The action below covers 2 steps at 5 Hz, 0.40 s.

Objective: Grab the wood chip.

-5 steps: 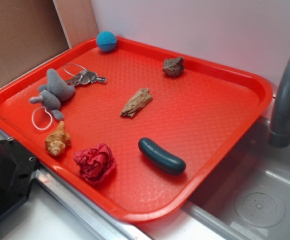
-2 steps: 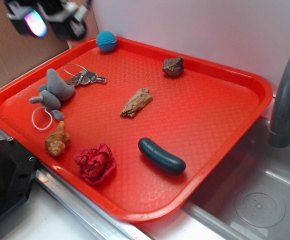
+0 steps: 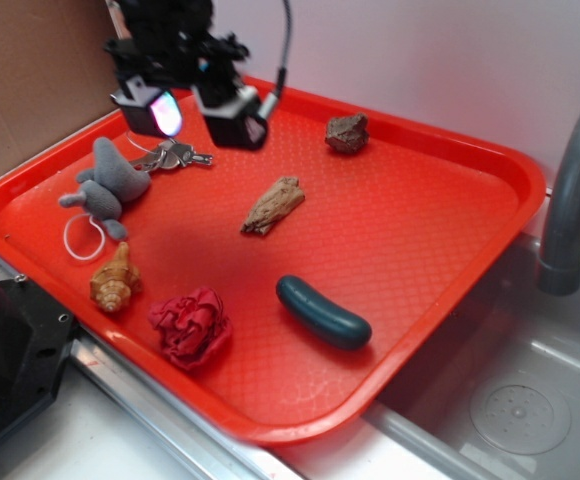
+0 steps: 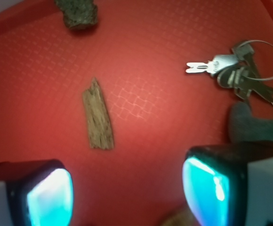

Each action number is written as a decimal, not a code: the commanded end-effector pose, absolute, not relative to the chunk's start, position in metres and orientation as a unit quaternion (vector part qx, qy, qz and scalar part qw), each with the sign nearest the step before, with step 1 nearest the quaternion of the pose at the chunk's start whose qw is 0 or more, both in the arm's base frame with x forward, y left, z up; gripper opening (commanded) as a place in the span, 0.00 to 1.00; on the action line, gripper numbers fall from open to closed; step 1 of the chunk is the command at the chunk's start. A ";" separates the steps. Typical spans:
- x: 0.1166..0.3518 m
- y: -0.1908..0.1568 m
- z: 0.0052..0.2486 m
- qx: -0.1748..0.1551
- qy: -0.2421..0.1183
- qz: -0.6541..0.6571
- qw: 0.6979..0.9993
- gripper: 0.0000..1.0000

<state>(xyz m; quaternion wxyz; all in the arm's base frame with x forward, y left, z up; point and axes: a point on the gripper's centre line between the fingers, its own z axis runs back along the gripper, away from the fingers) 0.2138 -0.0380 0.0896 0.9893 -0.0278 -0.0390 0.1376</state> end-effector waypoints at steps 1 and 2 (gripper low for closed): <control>0.237 -0.070 0.045 0.022 -0.030 0.084 0.996 1.00; 0.263 -0.054 0.026 0.029 -0.018 0.091 0.995 1.00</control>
